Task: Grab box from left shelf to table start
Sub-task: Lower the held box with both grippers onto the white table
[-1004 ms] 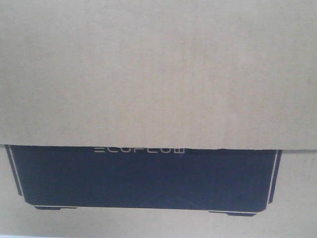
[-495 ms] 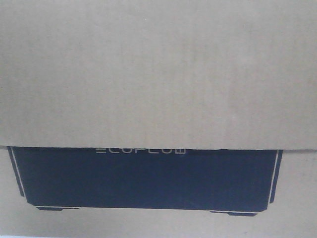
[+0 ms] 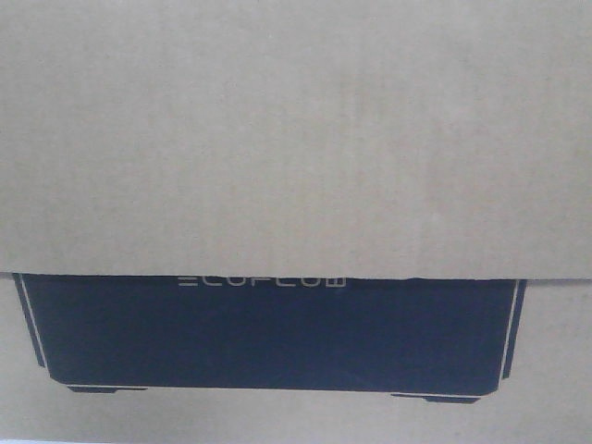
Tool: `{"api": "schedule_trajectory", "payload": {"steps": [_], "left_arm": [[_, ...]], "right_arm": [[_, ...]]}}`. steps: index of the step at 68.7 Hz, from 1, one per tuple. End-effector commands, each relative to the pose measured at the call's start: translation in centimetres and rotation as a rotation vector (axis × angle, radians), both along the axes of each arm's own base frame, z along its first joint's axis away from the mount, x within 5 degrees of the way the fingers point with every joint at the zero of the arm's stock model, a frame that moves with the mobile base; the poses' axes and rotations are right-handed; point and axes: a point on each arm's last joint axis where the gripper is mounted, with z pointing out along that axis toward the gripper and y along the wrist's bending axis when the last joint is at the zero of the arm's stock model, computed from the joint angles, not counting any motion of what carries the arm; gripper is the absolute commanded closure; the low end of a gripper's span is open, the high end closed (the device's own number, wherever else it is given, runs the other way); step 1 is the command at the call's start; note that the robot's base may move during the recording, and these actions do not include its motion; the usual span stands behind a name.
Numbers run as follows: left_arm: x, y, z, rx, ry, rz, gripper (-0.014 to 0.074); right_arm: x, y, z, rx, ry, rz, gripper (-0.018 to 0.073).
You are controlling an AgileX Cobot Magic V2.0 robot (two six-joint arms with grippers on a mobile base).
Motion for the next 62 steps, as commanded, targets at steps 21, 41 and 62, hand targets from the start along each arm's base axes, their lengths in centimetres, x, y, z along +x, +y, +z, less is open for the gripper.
{"api": "schedule_trajectory", "payload": {"steps": [21,41,62], "left_arm": [[-10.8,3.3,0.2,0.026,-0.397,0.033,0.0680],[-14.6,3.9,-7.4,0.002,-0.533,0.012,0.0696],[-16.0,4.2,-12.4,-0.013,-0.605,0.002,0.0696]], "right_arm": [[-9.1,-0.6,-1.1,-0.029,-0.299,-0.048,0.0500],[-14.4,-0.8,-7.5,-0.019,-0.465,-0.078,0.0503],[-17.4,-1.3,-10.7,-0.073,-0.664,-0.120,0.0503]]}}
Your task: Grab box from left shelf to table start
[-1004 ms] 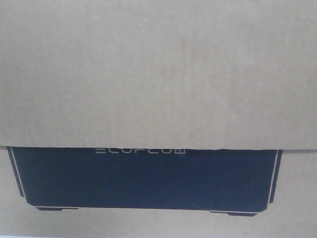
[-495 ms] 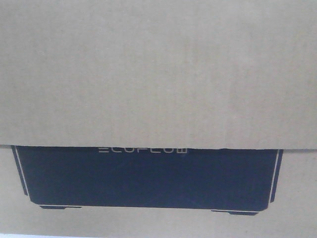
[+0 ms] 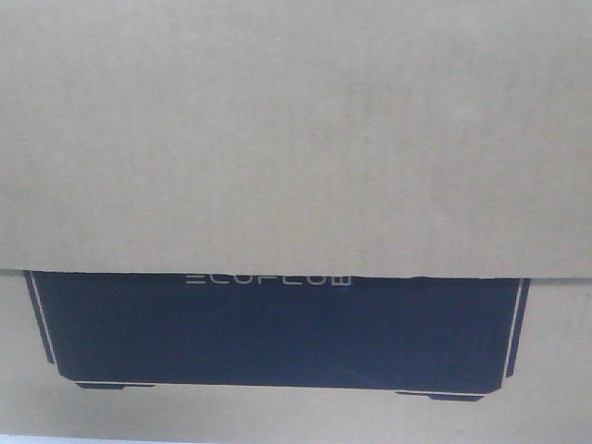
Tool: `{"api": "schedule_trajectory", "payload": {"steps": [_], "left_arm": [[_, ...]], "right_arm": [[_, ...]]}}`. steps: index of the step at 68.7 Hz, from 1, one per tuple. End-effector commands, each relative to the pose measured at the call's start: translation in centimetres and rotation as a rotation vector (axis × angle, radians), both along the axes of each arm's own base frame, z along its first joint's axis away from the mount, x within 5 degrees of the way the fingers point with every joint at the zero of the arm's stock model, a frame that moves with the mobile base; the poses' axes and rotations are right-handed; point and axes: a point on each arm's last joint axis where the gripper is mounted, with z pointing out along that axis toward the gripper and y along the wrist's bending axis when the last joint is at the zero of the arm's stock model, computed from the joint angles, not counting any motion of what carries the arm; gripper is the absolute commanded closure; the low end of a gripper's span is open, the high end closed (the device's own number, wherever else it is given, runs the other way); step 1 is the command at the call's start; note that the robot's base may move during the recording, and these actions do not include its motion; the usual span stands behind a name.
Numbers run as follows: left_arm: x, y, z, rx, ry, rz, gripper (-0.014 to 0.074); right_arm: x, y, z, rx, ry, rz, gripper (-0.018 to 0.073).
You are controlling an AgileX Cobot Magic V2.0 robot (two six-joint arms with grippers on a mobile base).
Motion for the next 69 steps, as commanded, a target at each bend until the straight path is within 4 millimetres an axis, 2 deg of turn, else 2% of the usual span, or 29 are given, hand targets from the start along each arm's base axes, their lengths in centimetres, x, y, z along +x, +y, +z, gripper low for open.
{"api": "schedule_trajectory", "payload": {"steps": [1,50,59,69], "left_arm": [[0.0,-0.1,1.4,-0.022,-0.137,-0.012,0.0696],[0.0,-0.1,1.4,-0.022,-0.135,-0.012,0.0696],[0.2,-0.3,0.6,-0.057,-0.095,-0.021,0.0696],[-0.6,-0.7,-0.1,-0.083,-0.149,-0.040,0.0696]], "right_arm": [[-0.2,-0.2,1.2,-0.006,-0.140,-0.022,0.0503],[-0.2,-0.2,1.2,-0.005,-0.152,-0.024,0.0503],[-0.2,-0.2,1.2,-0.005,-0.152,-0.024,0.0503],[-0.2,-0.2,1.2,-0.005,-0.152,-0.024,0.0503]]}}
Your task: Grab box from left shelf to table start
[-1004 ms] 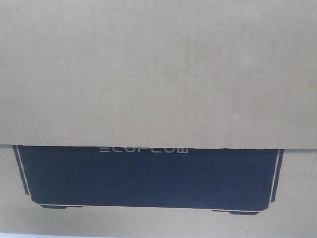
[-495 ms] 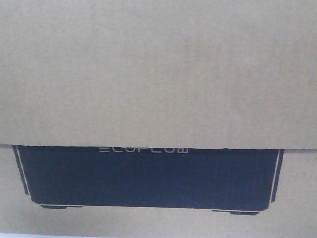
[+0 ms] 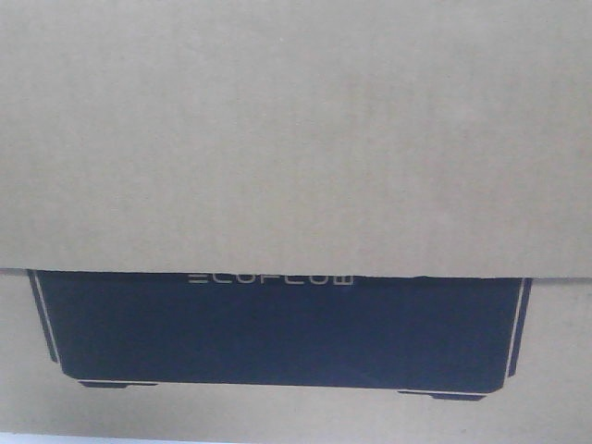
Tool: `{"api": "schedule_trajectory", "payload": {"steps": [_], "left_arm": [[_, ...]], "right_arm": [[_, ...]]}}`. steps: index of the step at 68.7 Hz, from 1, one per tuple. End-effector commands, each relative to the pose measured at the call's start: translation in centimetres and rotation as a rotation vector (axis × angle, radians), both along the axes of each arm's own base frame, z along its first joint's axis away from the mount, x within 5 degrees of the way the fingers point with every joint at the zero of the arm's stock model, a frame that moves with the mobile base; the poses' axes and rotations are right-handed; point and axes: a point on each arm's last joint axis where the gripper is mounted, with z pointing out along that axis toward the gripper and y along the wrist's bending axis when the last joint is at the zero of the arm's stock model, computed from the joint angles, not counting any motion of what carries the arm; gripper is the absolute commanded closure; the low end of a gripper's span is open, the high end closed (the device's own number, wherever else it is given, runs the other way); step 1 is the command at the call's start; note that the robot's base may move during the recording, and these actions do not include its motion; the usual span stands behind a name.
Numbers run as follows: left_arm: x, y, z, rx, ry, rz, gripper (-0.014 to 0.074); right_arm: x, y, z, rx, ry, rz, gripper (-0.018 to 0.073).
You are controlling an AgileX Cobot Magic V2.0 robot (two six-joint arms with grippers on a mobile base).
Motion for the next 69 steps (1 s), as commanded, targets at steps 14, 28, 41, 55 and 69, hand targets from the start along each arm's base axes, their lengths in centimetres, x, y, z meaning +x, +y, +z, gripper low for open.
{"api": "schedule_trajectory", "payload": {"steps": [14,28,41,55,69], "left_arm": [[0.6,-0.1,-2.2,-0.026,-0.309,0.040,0.0696],[2.0,0.0,-6.3,-0.064,-0.403,0.067,0.0696],[2.0,-0.1,-6.3,-0.062,-0.393,0.066,0.0696],[2.0,0.0,-6.2,-0.063,-0.397,0.066,0.0696],[2.0,0.0,-6.2,-0.063,-0.397,0.066,0.0696]], "right_arm": [[-0.3,-0.1,1.6,-0.001,-0.123,-0.014,0.0503],[-0.3,-0.1,1.6,-0.001,-0.120,-0.014,0.0503],[-0.3,-0.1,1.6,-0.001,-0.120,-0.014,0.0503],[-0.3,-0.1,1.6,-0.001,-0.120,-0.014,0.0503],[-0.3,-0.1,1.6,-0.001,-0.120,-0.014,0.0503]]}}
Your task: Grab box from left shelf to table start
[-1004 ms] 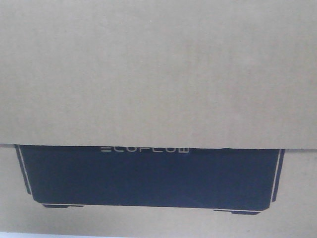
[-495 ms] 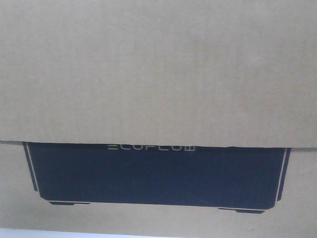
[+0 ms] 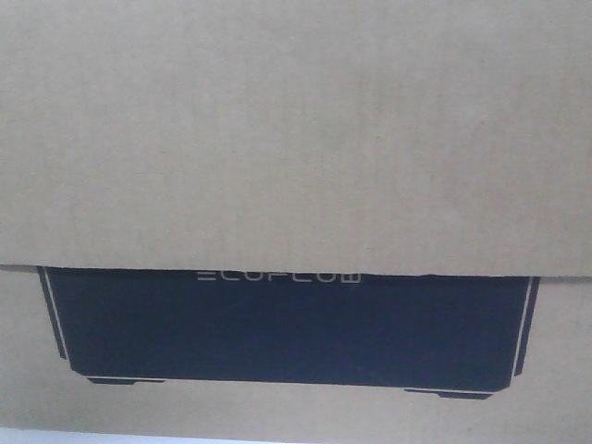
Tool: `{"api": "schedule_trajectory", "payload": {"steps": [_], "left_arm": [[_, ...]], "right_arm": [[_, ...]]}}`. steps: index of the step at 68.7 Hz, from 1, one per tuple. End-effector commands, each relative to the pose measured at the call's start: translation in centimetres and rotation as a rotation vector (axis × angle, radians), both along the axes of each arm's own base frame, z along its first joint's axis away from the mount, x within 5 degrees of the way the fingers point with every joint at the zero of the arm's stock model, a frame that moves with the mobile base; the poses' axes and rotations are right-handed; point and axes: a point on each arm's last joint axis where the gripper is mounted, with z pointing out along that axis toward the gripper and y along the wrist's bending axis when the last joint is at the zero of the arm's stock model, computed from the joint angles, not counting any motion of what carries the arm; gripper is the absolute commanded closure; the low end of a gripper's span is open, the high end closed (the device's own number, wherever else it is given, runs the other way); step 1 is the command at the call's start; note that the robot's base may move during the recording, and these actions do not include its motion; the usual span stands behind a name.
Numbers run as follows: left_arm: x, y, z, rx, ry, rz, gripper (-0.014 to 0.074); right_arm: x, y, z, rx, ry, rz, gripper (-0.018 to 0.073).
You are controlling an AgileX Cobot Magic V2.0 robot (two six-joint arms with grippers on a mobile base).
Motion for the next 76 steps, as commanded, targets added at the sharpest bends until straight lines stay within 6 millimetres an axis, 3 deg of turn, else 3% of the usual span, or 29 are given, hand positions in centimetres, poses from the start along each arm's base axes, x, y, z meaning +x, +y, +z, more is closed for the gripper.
{"api": "schedule_trajectory", "payload": {"steps": [1,29,38,61,76], "left_arm": [[-0.2,0.1,1.1,-0.018,-0.111,0.009,0.0696],[-0.2,0.1,1.1,-0.018,-0.111,0.009,0.0696],[-0.2,0.1,1.1,-0.018,-0.111,0.009,0.0696],[-0.2,0.1,1.1,-0.018,-0.111,0.009,0.0696],[-0.2,0.1,1.1,-0.018,-0.111,0.009,0.0696]], "right_arm": [[-0.3,-0.1,1.6,-0.002,-0.118,-0.014,0.0503],[0.3,-0.2,1.1,0.031,-0.150,-0.025,0.0503],[2.0,-0.6,-1.3,0.114,-0.152,-0.092,0.0503],[5.0,-1.0,-10.0,0.127,-0.132,-0.142,0.0503],[5.0,-1.0,-10.3,0.127,-0.133,-0.142,0.0503]]}}
